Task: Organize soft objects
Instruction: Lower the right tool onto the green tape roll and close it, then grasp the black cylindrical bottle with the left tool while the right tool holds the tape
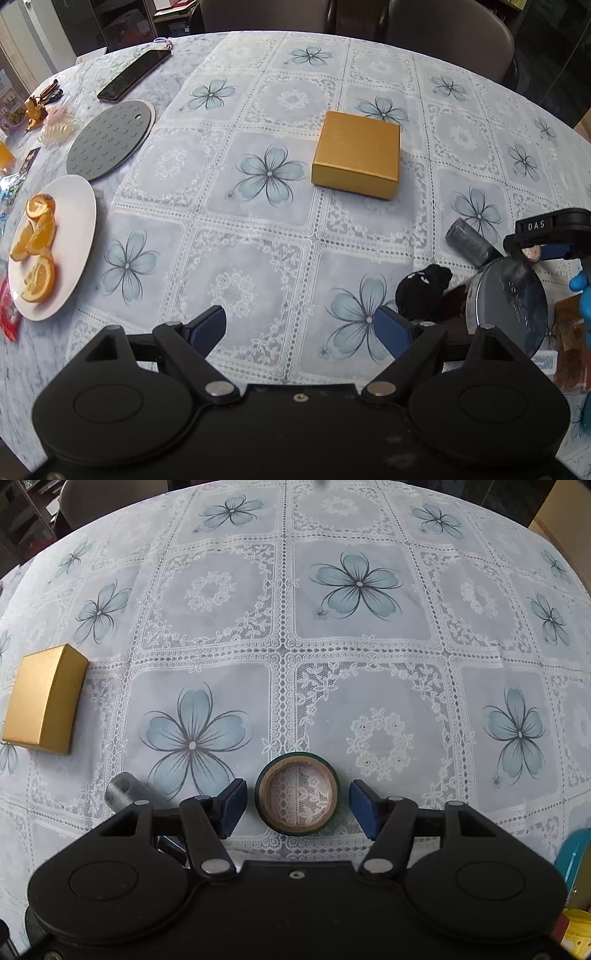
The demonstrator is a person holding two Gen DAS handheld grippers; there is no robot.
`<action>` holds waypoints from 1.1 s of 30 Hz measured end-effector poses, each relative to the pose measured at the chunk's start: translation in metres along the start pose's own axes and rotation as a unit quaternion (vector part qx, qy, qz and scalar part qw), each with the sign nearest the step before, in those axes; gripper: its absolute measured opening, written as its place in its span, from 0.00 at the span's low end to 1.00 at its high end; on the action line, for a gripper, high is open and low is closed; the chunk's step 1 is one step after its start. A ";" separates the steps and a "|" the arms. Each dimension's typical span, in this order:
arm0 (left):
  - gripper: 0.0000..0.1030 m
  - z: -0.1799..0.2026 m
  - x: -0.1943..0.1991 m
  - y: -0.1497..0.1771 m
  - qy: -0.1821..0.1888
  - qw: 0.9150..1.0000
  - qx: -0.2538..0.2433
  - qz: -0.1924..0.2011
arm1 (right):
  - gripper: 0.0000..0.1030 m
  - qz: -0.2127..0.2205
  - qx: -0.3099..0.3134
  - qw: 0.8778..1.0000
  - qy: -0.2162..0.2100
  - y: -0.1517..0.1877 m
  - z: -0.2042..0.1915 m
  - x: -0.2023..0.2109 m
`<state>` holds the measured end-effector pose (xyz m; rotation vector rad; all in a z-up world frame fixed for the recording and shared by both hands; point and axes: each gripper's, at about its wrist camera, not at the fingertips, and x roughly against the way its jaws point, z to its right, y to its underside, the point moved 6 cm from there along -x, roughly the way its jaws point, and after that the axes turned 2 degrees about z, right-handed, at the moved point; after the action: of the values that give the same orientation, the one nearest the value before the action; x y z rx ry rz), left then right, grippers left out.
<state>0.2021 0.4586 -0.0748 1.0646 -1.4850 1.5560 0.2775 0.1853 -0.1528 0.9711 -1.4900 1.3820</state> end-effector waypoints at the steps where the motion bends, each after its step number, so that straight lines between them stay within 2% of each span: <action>1: 0.84 0.003 -0.001 -0.007 0.003 1.000 -0.005 0.002 | 0.47 0.003 0.006 1.000 -0.002 0.000 -0.001 0.002; 5: 0.84 0.024 -0.007 -0.039 0.013 0.999 -0.042 0.010 | 0.47 0.004 -0.015 0.999 -0.029 -0.001 0.006 0.015; 10: 0.84 0.068 -0.023 -0.082 0.034 0.994 -0.104 0.008 | 0.47 0.025 -0.038 0.998 -0.034 -0.004 0.021 0.038; 11: 0.87 0.078 -0.026 -0.087 0.041 0.992 -0.120 0.007 | 0.47 0.025 -0.046 0.998 -0.035 -0.003 0.026 0.041; 14: 0.88 0.115 -0.040 -0.093 0.042 0.981 -0.191 0.001 | 0.47 0.023 -0.067 0.997 -0.042 -0.001 0.039 0.045; 17: 0.88 0.151 -0.058 -0.086 0.046 0.960 -0.277 -0.012 | 0.47 0.024 -0.080 0.996 -0.044 0.004 0.050 0.051; 21: 0.88 0.178 -0.078 -0.071 0.054 0.936 -0.346 -0.037 | 0.47 0.027 -0.099 0.993 -0.051 0.007 0.062 0.057; 23: 0.89 0.186 -0.086 -0.068 0.054 0.931 -0.358 -0.046 | 0.47 0.028 -0.108 0.992 -0.053 0.008 0.066 0.059; 24: 0.92 0.189 -0.090 -0.067 0.056 0.930 -0.359 -0.050 | 0.47 0.028 -0.111 0.992 -0.055 0.008 0.067 0.059; 27: 0.91 0.195 -0.094 -0.070 0.067 0.930 -0.357 -0.055 | 0.47 0.029 -0.116 0.991 -0.059 0.008 0.070 0.060; 31: 0.92 0.201 -0.090 -0.070 0.087 0.926 -0.364 -0.050 | 0.47 0.026 -0.122 0.990 -0.066 0.008 0.070 0.058; 33: 0.94 0.202 -0.093 -0.069 0.082 0.926 -0.365 -0.056 | 0.47 0.025 -0.121 0.990 -0.067 0.008 0.069 0.057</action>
<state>0.3185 0.2662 -0.1343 0.5486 -1.6473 0.8521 0.2461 0.1178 -0.1025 0.8928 -1.7476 1.1549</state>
